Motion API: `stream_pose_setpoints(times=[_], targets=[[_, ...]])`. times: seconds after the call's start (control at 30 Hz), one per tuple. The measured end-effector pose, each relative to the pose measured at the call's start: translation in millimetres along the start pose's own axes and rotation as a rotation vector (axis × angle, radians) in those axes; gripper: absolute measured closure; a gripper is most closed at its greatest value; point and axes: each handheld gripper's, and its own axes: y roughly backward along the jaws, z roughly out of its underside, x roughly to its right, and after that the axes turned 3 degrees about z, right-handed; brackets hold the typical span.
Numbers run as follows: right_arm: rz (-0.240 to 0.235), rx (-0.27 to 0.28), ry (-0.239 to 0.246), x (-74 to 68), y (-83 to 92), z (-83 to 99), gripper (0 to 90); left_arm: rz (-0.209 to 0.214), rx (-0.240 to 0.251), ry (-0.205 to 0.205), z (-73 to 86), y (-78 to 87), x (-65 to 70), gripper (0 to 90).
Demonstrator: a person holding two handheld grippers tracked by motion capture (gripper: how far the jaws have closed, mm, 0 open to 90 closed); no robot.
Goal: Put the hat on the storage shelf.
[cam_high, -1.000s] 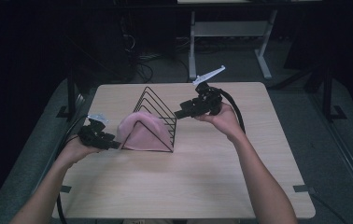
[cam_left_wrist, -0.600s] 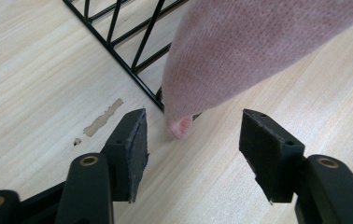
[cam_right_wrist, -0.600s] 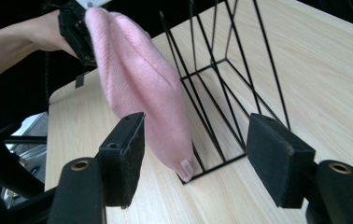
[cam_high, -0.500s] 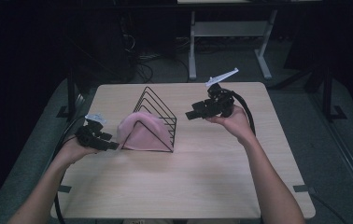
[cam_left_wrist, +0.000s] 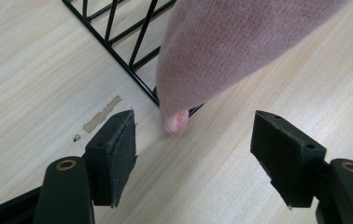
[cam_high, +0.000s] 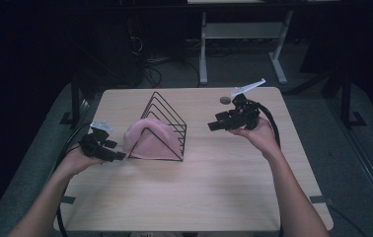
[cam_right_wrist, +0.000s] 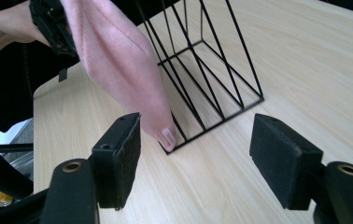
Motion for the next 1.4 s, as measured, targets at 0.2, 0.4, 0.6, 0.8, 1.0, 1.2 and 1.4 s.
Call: stream_pose_setpoints(times=[0.2,0.4,0.6,0.8,1.0,1.2,1.4], targets=[[0.016,-0.004,-0.029,5.8,6.4,15.0,31.8,0.000,-0.007,0.002,3.5,-1.0,0.0,29.7],[0.031,0.000,-0.054,11.4,13.6,27.5,31.3,-0.004,-0.006,0.003,5.3,-0.1,-0.1,28.8],[0.047,-0.002,-0.082,16.0,19.6,44.0,30.5,-0.009,0.005,0.007,7.2,0.8,1.6,28.7],[0.057,-0.011,-0.109,19.9,24.2,65.9,30.2,-0.016,-0.002,-0.002,9.2,-0.6,4.3,28.7],[0.071,-0.011,-0.136,21.6,30.3,85.8,30.0,-0.018,-0.010,-0.020,10.4,-2.1,7.8,28.3],[0.081,-0.010,-0.164,24.4,35.0,107.0,30.1,-0.015,-0.005,-0.015,11.9,-3.3,9.8,28.0],[0.080,-0.003,-0.204,27.0,39.2,127.2,30.3,-0.013,-0.008,-0.012,19.2,-5.5,12.8,28.0]])
